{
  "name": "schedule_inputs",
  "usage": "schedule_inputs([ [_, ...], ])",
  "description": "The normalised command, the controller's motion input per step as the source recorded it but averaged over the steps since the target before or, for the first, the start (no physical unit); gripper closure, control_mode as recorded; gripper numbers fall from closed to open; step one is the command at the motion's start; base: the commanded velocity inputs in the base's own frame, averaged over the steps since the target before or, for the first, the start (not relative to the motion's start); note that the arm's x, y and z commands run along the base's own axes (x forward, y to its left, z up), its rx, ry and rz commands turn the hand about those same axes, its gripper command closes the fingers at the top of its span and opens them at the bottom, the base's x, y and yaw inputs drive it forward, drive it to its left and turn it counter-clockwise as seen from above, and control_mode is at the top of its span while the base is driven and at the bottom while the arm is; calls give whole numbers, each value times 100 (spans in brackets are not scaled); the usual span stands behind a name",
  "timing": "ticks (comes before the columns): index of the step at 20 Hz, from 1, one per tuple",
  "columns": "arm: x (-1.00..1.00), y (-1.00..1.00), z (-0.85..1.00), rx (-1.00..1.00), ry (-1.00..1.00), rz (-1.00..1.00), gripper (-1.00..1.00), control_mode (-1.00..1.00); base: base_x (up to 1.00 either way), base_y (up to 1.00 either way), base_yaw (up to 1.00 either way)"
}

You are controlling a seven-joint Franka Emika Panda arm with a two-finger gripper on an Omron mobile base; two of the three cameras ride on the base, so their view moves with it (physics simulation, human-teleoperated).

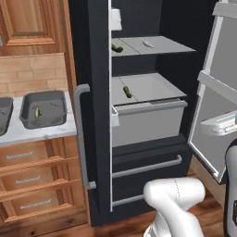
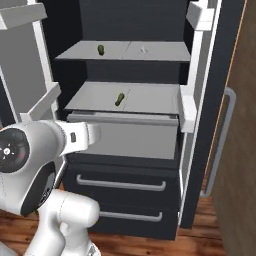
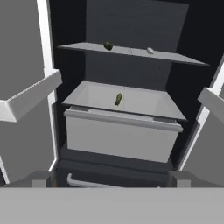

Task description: Place one squash and one fish in each tupperware on the nearby counter, to pack two identical lunches.

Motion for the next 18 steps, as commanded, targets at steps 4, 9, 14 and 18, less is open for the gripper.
schedule_inputs([
  [4, 0, 0, 0, 0, 0, 0, -100, 100, 59, -22, 0],
  [9, 0, 0, 0, 0, 0, 0, -100, 100, 65, -9, 0],
  [14, 0, 0, 0, 0, 0, 0, -100, 100, 59, 0, 0],
  [18, 8, -1, -1, -3, 5, 0, -100, -100, 17, -1, 0],
])
